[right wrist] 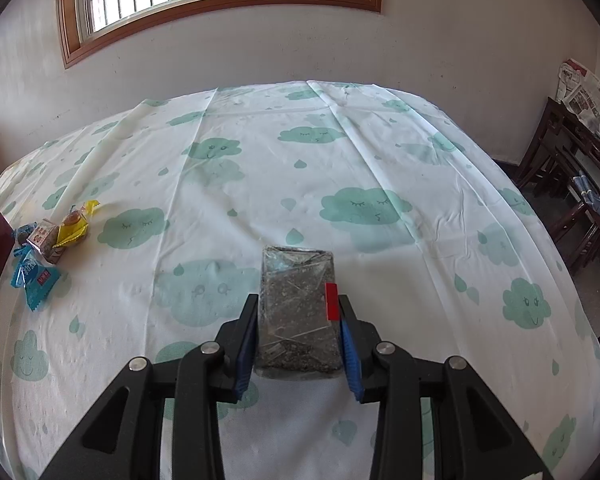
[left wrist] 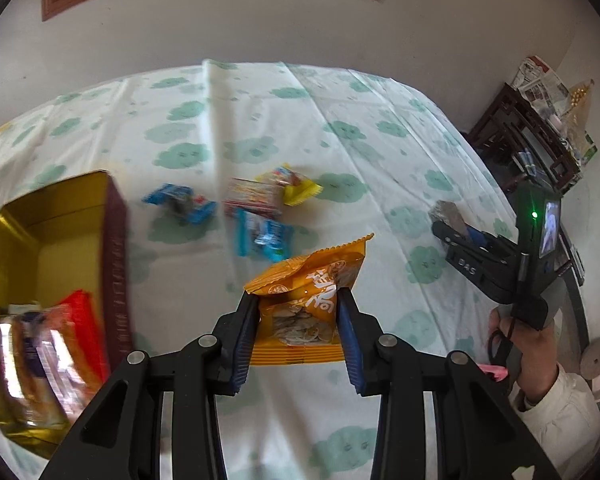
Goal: Organize snacks
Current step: 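Carry the orange bag into the tin and open the left gripper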
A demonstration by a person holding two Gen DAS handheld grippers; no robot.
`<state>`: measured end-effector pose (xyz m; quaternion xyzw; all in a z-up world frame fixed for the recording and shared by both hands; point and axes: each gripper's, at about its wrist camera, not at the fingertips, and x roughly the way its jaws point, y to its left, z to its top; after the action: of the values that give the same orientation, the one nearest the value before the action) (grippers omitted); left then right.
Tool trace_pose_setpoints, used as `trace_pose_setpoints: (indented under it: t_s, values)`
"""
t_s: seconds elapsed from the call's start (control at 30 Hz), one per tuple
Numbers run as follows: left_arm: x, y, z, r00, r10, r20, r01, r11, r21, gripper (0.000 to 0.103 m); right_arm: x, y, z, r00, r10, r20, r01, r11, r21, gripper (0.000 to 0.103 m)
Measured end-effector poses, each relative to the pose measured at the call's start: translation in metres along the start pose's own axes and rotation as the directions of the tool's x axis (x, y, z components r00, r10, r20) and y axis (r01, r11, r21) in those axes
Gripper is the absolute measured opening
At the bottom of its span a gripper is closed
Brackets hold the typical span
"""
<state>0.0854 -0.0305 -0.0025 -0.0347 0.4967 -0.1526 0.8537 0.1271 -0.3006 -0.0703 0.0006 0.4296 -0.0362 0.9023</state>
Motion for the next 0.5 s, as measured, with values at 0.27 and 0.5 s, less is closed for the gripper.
trace_pose_setpoints:
  t_s: [0.27,0.5]
  values:
    - [-0.035,0.083,0.013,0.980,0.188,0.069,-0.183,0.981,-0.071,0.035,0.000,0.000,0.000,1.000,-0.001,0.000,0.001,1.000,0.000,0.038]
    - [-0.031,0.155,0.017,0.948,0.315,0.041,-0.306,0.941,-0.145,0.035,0.000,0.000,0.000,1.000,-0.002,0.000,0.002,1.000,-0.001,0.038]
